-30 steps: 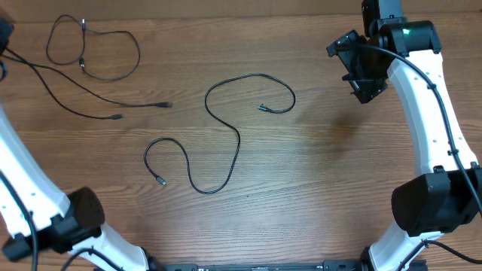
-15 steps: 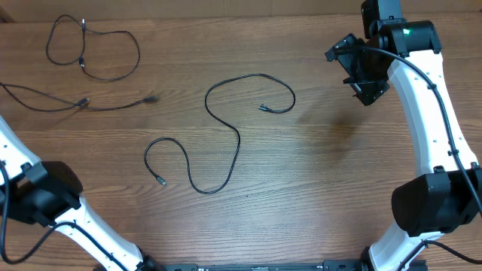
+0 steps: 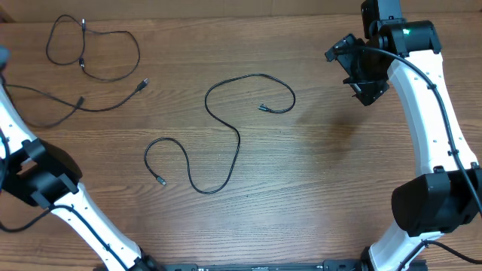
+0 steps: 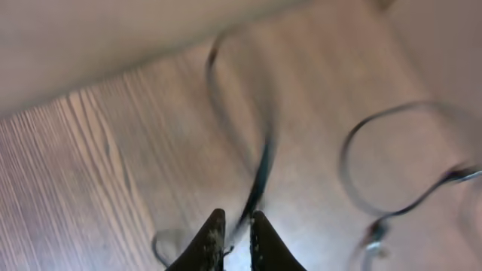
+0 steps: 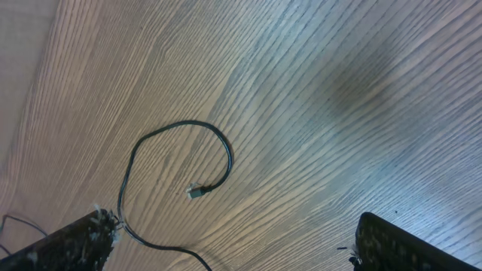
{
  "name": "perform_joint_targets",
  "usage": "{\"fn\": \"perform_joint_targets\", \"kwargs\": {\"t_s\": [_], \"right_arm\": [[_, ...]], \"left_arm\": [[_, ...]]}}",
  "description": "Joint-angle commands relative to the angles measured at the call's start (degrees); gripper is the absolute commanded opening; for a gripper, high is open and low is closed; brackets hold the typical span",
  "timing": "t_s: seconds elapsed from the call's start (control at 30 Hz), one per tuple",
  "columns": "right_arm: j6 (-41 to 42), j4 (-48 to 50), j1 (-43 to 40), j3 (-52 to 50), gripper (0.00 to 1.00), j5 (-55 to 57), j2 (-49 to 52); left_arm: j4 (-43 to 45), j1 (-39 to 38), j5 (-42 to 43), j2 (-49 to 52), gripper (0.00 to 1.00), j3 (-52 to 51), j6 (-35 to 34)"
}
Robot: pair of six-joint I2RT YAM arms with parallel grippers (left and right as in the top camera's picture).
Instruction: Untangle cables
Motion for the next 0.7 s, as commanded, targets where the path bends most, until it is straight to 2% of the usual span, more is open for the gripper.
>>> {"fn": "perform_joint_targets", "kwargs": {"t_s": [0.0, 0.07, 0.1, 0.33, 0.67], "right_arm": [[-0.5, -0.1, -0.1, 0.4, 1.00, 0.2, -0.5], [-0.5, -0.2, -0.1, 0.4, 1.00, 0.2, -0.5], [-0.5, -0.3, -0.1, 0.4, 1.00, 0.2, -0.5], [-0.5, -0.3, -0.1, 0.4, 1.00, -0.9, -0.5], [-0.5, -0.7, -0.1, 0.3, 1.00, -0.9, -0.5]], "left_arm": [[-3.3, -0.4, 0.5, 4.0, 0.18, 0.4, 1.5], [-4.3, -0.5, 0.5, 4.7, 0.44, 0.4, 2.3], [-5.3, -0.5, 0.7, 4.9, 0.69, 0.4, 3.8], [-9.2, -1.4, 3.7, 4.9, 0.72, 0.4, 11.3], [-16.3, -1.6, 3.9, 10.2, 0.77, -0.2, 10.5]]}}
